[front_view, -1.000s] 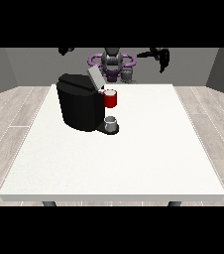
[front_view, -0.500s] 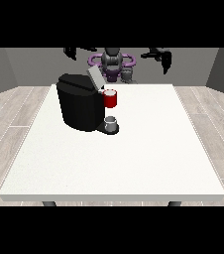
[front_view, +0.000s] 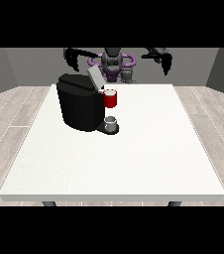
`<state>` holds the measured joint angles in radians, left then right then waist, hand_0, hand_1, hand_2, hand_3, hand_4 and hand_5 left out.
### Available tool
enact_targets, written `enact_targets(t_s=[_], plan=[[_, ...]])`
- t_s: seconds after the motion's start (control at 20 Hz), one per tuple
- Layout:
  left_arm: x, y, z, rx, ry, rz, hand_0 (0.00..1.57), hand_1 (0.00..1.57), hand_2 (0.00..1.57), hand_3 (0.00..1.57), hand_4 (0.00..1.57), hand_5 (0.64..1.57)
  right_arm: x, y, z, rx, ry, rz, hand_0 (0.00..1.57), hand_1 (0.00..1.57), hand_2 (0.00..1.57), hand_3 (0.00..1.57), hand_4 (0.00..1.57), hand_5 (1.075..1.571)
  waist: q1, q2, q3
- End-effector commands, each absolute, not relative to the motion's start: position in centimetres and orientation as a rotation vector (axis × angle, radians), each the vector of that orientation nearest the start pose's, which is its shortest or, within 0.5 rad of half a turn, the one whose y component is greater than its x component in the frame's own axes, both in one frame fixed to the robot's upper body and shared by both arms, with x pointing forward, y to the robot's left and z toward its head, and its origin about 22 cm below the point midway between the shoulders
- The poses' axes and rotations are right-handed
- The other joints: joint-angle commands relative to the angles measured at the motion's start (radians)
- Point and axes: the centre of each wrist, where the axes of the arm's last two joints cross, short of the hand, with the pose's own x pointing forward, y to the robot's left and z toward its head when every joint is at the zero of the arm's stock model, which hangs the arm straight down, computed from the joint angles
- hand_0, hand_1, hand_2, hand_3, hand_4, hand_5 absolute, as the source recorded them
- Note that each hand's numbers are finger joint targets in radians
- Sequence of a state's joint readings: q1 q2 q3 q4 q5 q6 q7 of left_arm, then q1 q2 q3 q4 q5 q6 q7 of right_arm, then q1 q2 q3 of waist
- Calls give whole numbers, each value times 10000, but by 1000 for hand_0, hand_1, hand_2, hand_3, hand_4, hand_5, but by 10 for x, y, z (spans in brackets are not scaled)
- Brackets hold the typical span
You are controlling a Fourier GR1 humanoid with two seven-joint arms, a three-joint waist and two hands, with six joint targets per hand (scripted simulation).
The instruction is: Insert the coffee pod into the coffee machine and close the lid
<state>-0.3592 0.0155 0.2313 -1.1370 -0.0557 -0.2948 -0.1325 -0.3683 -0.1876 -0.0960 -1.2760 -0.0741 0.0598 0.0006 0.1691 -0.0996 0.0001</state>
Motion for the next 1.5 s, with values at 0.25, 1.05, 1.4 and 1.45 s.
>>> enact_targets(t_s=[0.25, 1.05, 1.4, 1.45], plan=[[314, 281, 8, -834, -16489, -1152, 0, 0, 0, 0, 0, 1571, 345, -240, 43, 414, -16847, 1797, 0, 0, 0, 0, 0, 1571, -775, 1022, -1], [308, 267, 31, -675, -17071, -1300, 0, 0, 0, 0, 0, 1571, 388, -218, 73, 201, -17146, 2725, 0, 0, 0, 0, 0, 1571, -558, 1811, -1], [311, 267, 48, -957, -17169, -1562, 0, 0, 0, 0, 0, 1571, 397, -208, 79, -193, -17304, 2679, 0, 0, 0, 0, 0, 1571, -115, 1920, 0], [300, 279, 17, -425, -17075, -1005, 0, 0, 0, 0, 0, 1571, 388, -200, 72, 393, -17137, 3158, 0, 0, 0, 0, 0, 1571, -601, 1732, -3]])
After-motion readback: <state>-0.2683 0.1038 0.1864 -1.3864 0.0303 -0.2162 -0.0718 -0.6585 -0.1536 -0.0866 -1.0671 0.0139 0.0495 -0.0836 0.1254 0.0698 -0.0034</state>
